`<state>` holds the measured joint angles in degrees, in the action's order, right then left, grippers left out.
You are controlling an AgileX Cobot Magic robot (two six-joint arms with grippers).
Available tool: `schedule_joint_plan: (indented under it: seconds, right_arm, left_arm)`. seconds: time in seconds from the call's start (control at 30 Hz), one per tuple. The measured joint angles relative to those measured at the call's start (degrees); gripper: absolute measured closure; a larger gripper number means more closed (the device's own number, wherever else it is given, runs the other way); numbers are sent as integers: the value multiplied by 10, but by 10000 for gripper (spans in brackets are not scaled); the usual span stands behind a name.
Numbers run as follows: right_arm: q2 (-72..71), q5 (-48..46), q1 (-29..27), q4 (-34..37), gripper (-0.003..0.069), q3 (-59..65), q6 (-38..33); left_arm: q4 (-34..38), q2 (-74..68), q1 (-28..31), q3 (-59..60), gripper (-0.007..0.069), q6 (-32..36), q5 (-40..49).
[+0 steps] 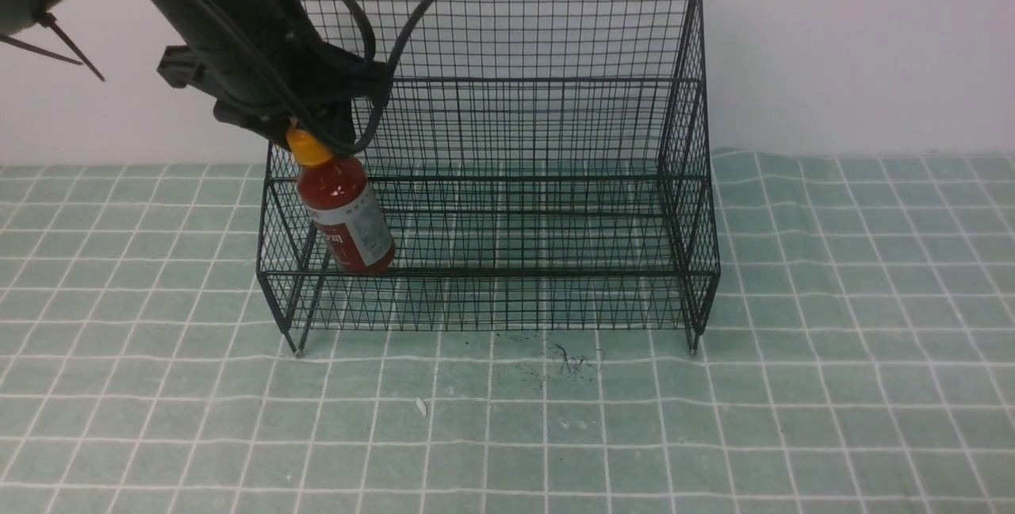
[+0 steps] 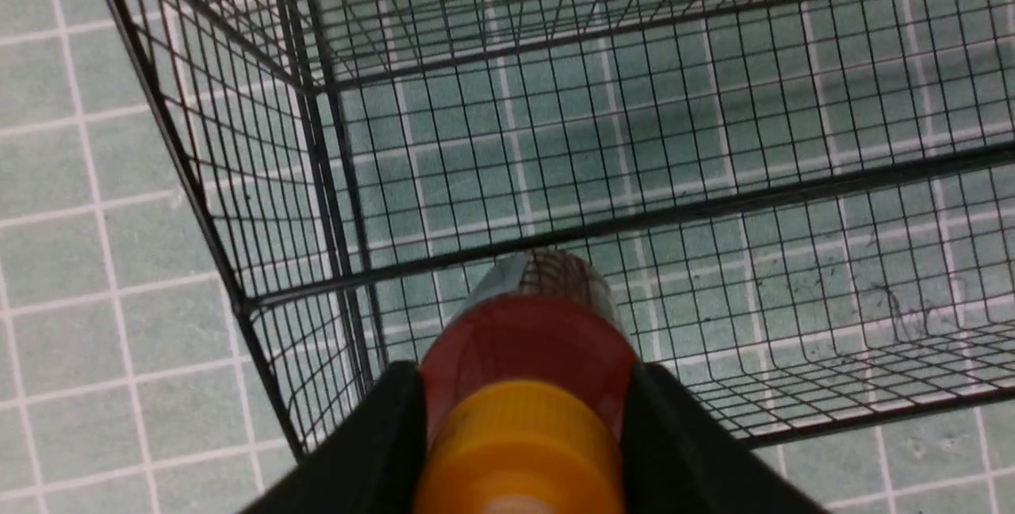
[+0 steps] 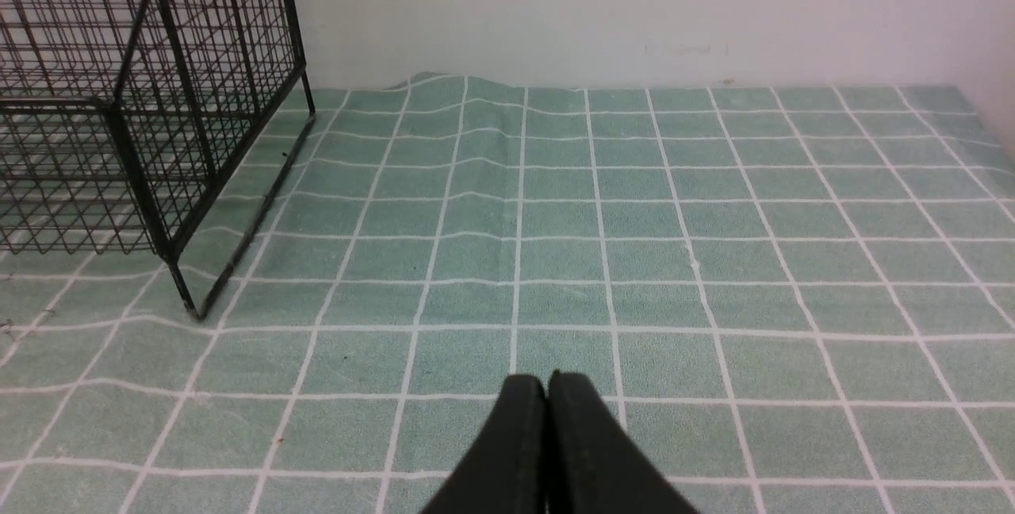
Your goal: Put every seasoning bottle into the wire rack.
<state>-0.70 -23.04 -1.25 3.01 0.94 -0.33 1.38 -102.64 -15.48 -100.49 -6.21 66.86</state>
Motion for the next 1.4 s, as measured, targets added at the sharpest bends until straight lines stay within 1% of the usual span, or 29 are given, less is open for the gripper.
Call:
schedule_joint_plan:
  seconds: [0.47, 0.57, 0.6, 0.63, 0.67, 0.73, 0.8, 0.87, 0.93, 0.97, 1.0, 1.03, 1.07, 1.1, 1.13, 1.17, 1.3, 1.33, 1.37, 1.4]
  right_arm:
    - [0, 0, 0, 0, 673, 0, 0]
    - [0, 0, 0, 0, 673, 0, 0]
    - [0, 0, 0, 0, 673, 0, 0]
    - [0, 0, 0, 0, 673, 0, 0]
    - [0, 0, 0, 0, 673, 0, -2]
    - [0, 0, 0, 0, 673, 0, -2]
    - [0, 0, 0, 0, 673, 0, -2]
    - [0, 0, 0, 0, 673, 0, -2]
    - [0, 0, 0, 0, 673, 0, -2]
    - [0, 1, 0, 0, 673, 0, -2]
    - [0, 1, 0, 0, 673, 0, -2]
    - [0, 1, 0, 0, 673, 0, -2]
    - [0, 1, 0, 0, 673, 0, -2]
    - [0, 1, 0, 0, 673, 0, -2]
    - [0, 1, 0, 0, 673, 0, -2]
    - [0, 1, 0, 0, 673, 0, -2]
    - [0, 1, 0, 0, 673, 0, -2]
    - [0, 1, 0, 0, 673, 0, -2]
    - [0, 1, 0, 0, 673, 0, -2]
    - [0, 1, 0, 0, 673, 0, -2]
  left_arm:
    - [-22, -64, 0, 0, 333, 15, 4]
    - [-22, -65, -1, -2, 266, 15, 6]
    - [-22, -65, -1, -6, 228, 15, 12]
    - [-23, -65, -1, -8, 215, 15, 16]
    - [-24, -65, -1, -20, 174, 15, 28]
    - [-26, -63, -1, -49, 127, 15, 38]
    - [-27, -60, -1, -75, 125, 15, 38]
    - [-28, -43, -1, -99, 153, 15, 38]
    - [-28, -9, -1, -111, 234, 15, 39]
    - [-28, 9, -1, -112, 280, 15, 39]
    - [-28, 39, -1, -112, 375, 15, 41]
    - [-28, 50, -1, -112, 389, 15, 41]
    - [-28, 97, -1, -104, 519, 15, 44]
    - [-28, 104, -1, -102, 519, 15, 44]
    - [-28, 150, -1, -84, 584, 15, 46]
    - [-28, 198, -1, -57, 611, 15, 48]
    - [-28, 302, -1, 26, 630, 15, 41]
    - [-25, 355, -1, 94, 631, 15, 12]
    - [-24, 362, -1, 102, 631, 15, 8]
    - [-21, 393, -1, 142, 631, 15, -16]
